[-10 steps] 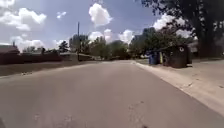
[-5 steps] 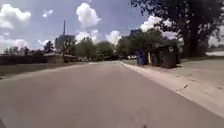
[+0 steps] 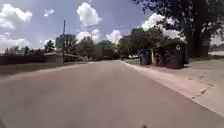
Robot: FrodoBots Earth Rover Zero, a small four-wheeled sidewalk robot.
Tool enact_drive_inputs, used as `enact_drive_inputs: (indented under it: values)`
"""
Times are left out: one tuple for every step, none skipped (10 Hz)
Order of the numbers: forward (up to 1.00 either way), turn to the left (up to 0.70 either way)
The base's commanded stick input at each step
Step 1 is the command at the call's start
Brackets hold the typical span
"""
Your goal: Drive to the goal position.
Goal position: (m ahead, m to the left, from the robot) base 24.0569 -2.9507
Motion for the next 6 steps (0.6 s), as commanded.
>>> enact_drive_inputs:
  values:
    - [0.85,0.0]
    - [0.85,0.0]
    - [0.85,0.0]
    - [0.85,0.0]
    - [0.85,0.0]
    - [0.85,0.0]
